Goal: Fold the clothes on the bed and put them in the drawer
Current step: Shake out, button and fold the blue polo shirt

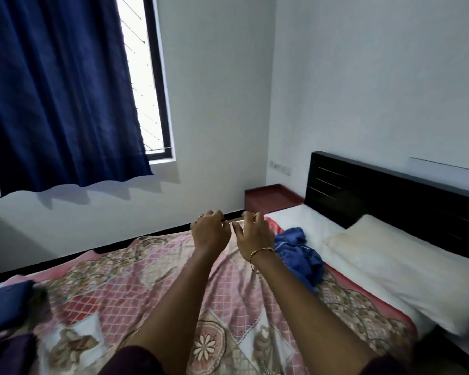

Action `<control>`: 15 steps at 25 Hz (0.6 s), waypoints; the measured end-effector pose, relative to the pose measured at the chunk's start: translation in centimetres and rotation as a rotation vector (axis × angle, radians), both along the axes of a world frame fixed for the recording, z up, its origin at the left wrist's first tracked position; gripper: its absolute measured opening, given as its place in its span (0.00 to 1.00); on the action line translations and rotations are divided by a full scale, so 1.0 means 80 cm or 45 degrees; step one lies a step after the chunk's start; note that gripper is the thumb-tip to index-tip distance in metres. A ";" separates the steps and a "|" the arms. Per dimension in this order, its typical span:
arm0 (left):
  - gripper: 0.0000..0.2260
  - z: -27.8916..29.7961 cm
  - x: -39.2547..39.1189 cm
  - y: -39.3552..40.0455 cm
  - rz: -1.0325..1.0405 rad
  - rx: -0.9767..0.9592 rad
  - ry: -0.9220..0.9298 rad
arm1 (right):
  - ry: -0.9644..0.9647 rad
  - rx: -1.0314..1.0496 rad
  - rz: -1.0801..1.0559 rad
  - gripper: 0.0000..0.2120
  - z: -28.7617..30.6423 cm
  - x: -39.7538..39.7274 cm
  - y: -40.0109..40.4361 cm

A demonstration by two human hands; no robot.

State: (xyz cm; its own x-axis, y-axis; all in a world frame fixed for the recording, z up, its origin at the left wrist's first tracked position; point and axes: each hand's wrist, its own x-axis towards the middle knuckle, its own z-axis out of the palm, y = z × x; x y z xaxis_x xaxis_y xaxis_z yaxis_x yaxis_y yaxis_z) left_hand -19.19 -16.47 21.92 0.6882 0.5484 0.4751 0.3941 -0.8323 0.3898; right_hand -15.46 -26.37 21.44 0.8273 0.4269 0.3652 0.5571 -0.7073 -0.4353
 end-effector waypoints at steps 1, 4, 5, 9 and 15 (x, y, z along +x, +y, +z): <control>0.11 -0.007 0.017 -0.009 -0.038 0.002 0.019 | 0.012 -0.003 -0.039 0.21 -0.006 0.017 -0.011; 0.12 -0.023 0.067 -0.026 -0.127 -0.005 0.068 | 0.047 -0.024 -0.144 0.20 -0.016 0.064 -0.036; 0.12 -0.028 0.086 -0.030 -0.157 -0.004 0.078 | 0.062 -0.016 -0.181 0.20 -0.020 0.082 -0.044; 0.13 -0.046 0.169 -0.046 -0.263 0.006 0.114 | 0.076 -0.023 -0.341 0.20 -0.037 0.158 -0.078; 0.13 -0.098 0.285 -0.071 -0.342 -0.033 0.167 | 0.215 -0.135 -0.465 0.21 -0.108 0.277 -0.137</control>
State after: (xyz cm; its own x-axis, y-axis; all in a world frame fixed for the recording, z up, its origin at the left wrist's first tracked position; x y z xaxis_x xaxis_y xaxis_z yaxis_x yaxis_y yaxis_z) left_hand 3.62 -22.15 14.05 0.8650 0.3490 0.3604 0.2095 -0.9041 0.3725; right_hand 6.68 -37.33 12.82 0.9759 0.1219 0.1808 0.1879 -0.8911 -0.4130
